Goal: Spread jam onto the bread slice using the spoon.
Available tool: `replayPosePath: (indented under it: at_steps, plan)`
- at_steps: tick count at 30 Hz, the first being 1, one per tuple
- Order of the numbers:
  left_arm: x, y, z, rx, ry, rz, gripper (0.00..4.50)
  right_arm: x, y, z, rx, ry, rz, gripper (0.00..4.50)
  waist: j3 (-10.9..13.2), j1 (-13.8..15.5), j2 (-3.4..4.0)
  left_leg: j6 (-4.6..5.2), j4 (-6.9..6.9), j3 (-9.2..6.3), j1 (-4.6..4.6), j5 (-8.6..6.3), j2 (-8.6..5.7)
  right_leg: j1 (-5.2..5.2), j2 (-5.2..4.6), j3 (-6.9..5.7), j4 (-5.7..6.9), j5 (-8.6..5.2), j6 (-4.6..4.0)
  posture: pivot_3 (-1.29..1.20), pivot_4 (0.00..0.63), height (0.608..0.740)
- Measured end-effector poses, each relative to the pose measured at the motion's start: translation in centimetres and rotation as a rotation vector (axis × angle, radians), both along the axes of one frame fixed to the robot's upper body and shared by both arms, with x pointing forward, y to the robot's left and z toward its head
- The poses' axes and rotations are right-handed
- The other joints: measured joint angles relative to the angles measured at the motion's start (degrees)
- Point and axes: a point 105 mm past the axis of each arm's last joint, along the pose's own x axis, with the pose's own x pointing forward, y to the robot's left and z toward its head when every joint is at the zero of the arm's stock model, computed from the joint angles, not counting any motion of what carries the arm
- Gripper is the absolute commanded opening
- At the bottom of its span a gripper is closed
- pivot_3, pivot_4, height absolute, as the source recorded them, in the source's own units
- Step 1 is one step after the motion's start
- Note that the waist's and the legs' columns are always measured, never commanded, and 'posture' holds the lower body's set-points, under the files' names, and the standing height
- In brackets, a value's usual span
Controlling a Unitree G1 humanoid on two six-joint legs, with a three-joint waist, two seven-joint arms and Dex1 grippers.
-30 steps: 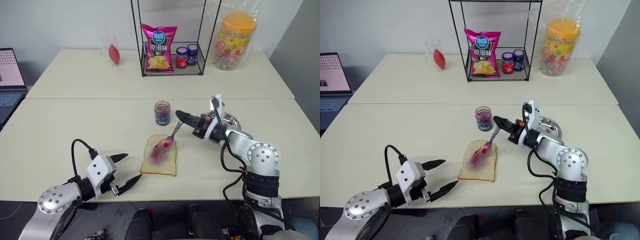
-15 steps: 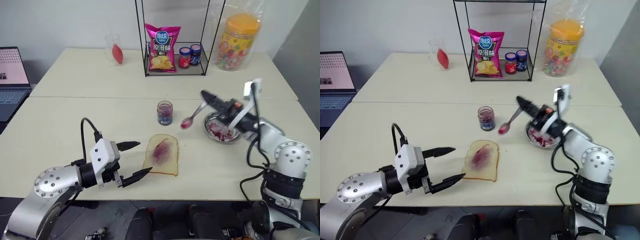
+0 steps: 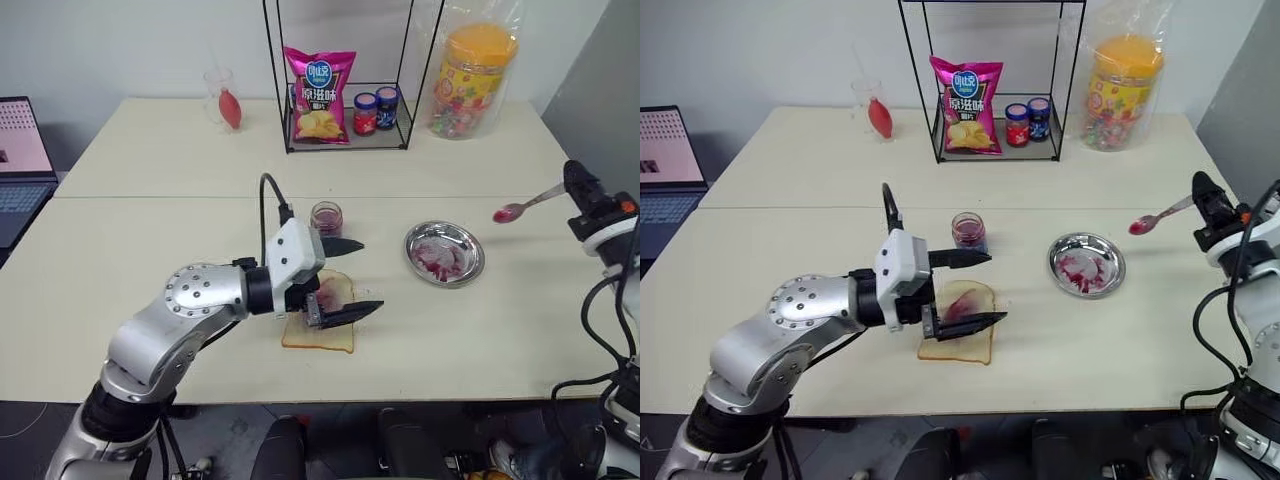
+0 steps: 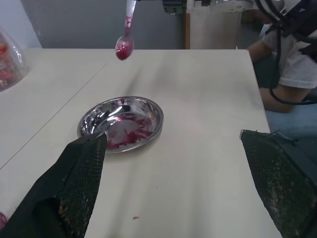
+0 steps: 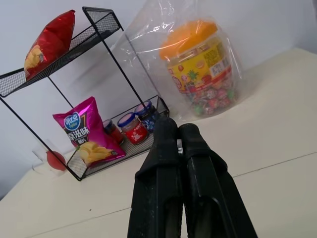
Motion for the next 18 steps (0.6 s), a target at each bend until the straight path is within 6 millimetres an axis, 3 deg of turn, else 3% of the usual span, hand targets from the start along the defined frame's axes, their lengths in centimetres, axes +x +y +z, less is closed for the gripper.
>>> replayPosePath:
  at_steps: [4, 10, 18]
  plan:
    - [0.0, -0.3, -0.8, 0.023, -0.006, -0.011, 4.5, 0.5, 0.1, -0.9, 0.011, 0.021, 0.0, 0.01, -0.01, -0.04, 0.0, 0.01, 0.03, 0.14, 0.09, 0.01, -0.01, 0.02, 0.01, 0.18, 0.02, 0.04, 0.06, 0.0, 0.15, 0.74]
    - [0.4, 0.0, -2.5, 0.064, -0.003, -0.007, 4.5, 2.8, 2.0, -4.9, 0.074, 0.125, 0.044, 0.01, 0.0, -0.15, 0.0, 0.01, 0.02, 0.52, 0.21, 0.01, -0.02, 0.0, 0.01, 0.61, 0.01, 0.1, 0.17, 0.0, 0.15, 0.74]
    - [0.5, -0.3, -2.4, 0.048, -0.012, -0.001, 4.5, 4.2, 4.3, -6.6, 0.074, 0.171, 0.099, 0.01, 0.0, -0.17, 0.0, 0.01, 0.02, 0.69, 0.25, 0.0, -0.02, -0.01, 0.0, 0.78, -0.03, 0.16, 0.28, 0.0, 0.15, 0.74]
